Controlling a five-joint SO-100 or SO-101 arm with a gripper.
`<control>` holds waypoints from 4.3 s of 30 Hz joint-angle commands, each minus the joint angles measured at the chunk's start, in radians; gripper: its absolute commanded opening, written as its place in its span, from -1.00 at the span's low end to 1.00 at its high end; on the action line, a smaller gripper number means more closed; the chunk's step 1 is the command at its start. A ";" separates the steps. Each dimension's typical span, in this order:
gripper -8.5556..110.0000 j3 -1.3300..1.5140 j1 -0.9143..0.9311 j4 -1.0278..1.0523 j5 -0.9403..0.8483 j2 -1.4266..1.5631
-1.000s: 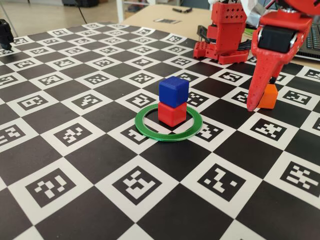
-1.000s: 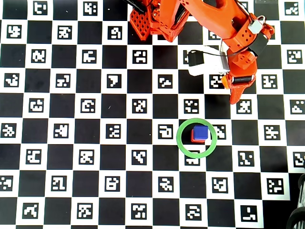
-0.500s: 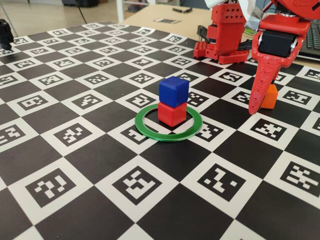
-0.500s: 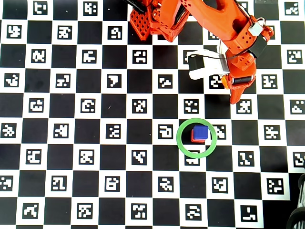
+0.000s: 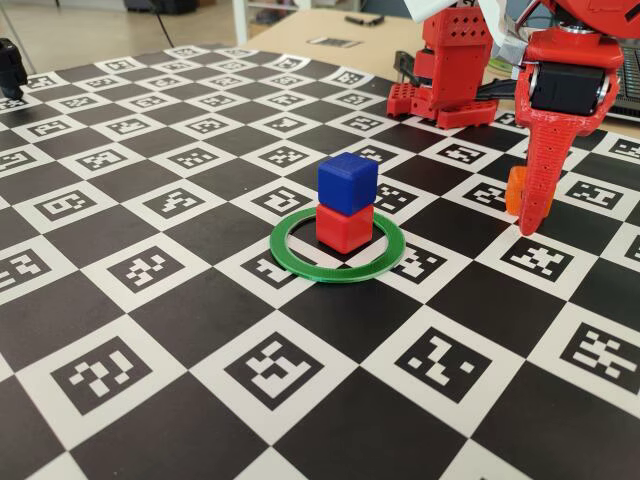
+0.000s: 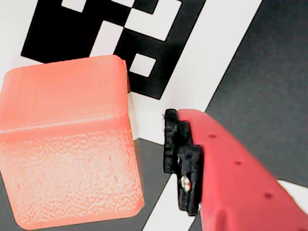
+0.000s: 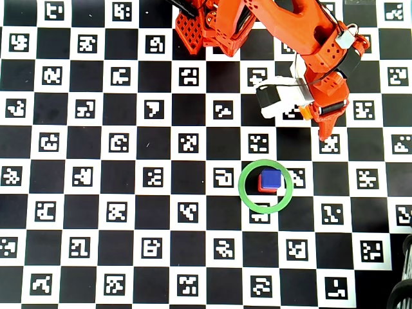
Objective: Grab the red cube then put it in the green circle then put the blue cube on top and finally the orange cube on top
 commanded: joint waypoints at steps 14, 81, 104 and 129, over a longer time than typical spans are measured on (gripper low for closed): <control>-0.29 -0.008 0.014 -0.026 -0.103 0.031; -0.70 -1.060 0.578 0.699 -0.052 -0.310; -0.71 -1.026 0.589 0.592 -0.046 -0.348; -0.72 -0.939 0.598 0.551 -0.060 -0.357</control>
